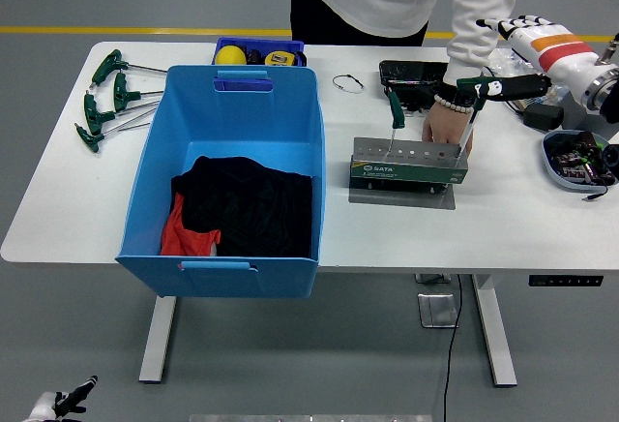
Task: Lift tool from toolbox,place it in box,lift tool from toolbox,place it in box
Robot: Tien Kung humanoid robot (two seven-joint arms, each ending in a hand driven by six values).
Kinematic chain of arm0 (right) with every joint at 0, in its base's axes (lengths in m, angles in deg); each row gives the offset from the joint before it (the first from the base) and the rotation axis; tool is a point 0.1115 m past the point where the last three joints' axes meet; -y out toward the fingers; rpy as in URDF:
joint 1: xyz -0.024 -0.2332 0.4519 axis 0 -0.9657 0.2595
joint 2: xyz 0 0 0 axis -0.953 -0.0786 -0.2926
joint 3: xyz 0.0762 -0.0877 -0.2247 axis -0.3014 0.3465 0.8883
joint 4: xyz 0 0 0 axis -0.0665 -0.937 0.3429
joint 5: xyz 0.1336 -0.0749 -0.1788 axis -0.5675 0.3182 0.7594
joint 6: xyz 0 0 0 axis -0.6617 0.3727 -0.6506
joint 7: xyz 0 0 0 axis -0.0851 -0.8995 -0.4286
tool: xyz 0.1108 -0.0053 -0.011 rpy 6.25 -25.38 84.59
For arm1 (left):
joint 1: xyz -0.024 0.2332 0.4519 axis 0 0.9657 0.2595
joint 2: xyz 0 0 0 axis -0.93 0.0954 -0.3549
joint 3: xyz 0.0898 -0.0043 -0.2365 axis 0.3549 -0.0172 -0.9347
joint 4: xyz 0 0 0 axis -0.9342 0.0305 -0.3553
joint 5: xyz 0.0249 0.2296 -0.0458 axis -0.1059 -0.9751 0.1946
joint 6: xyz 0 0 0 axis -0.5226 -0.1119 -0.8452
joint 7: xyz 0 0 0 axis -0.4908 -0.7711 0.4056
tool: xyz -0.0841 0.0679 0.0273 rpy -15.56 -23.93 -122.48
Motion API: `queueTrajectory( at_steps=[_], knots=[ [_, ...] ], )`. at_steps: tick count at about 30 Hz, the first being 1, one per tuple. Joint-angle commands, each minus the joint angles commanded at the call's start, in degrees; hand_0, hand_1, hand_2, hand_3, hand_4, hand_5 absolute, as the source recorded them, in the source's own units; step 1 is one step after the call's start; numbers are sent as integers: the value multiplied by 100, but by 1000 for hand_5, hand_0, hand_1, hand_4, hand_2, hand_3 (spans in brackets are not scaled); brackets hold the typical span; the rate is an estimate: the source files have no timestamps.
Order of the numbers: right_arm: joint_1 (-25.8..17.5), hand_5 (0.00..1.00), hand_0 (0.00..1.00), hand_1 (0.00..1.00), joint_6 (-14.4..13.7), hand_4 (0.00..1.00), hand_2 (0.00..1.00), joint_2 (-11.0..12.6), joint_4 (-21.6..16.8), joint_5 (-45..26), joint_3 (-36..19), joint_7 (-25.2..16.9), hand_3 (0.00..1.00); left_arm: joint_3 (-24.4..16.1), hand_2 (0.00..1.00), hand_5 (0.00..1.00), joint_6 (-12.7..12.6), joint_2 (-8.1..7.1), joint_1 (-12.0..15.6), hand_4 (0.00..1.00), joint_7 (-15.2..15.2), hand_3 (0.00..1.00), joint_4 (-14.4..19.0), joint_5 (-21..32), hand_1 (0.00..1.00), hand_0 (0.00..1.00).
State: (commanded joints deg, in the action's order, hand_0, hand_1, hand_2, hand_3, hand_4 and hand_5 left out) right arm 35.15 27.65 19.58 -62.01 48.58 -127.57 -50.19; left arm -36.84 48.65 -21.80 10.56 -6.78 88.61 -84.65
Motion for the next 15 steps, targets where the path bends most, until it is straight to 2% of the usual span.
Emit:
queueTrajectory(
  at_steps=[1, 5, 6, 10, 12, 13, 15],
  knots=[
    [29, 951, 827, 814, -10, 998, 803, -31, 83, -59, 39, -29, 810, -17, 681, 773, -1, -2, -1, 735, 5, 722, 0, -28, 583, 629],
    [141, 951, 827, 814, -181, 998, 803, -164, 375, -260, 179, -185, 810, -90, 681, 773, -17, -5, 15, 735, 6, 722, 0, -96, 583, 629],
    [156, 968, 683, 711, -193, 998, 703, -180, 412, -275, 199, -200, 752, -94, 678, 769, -18, -5, 16, 737, 6, 722, 0, -98, 577, 619],
    [266, 968, 683, 711, -199, 998, 703, -266, 635, -387, 376, -288, 752, -99, 678, 769, -2, -9, 9, 737, 14, 722, 0, -126, 577, 619],
    [334, 968, 683, 711, -93, 998, 703, -330, 790, -581, 483, -362, 752, -110, 678, 769, 13, -12, 4, 737, 23, 722, 0, -160, 577, 619],
    [363, 998, 549, 635, -53, 998, 643, -355, 855, -635, 525, -378, 730, -107, 677, 757, 13, -11, 1, 737, 24, 719, 0, -160, 575, 619],
    [426, 998, 549, 635, 24, 998, 643, -415, 1004, -732, 618, -394, 730, -92, 677, 757, 12, -12, -8, 737, 21, 719, 0, -148, 575, 619]
  ],
)
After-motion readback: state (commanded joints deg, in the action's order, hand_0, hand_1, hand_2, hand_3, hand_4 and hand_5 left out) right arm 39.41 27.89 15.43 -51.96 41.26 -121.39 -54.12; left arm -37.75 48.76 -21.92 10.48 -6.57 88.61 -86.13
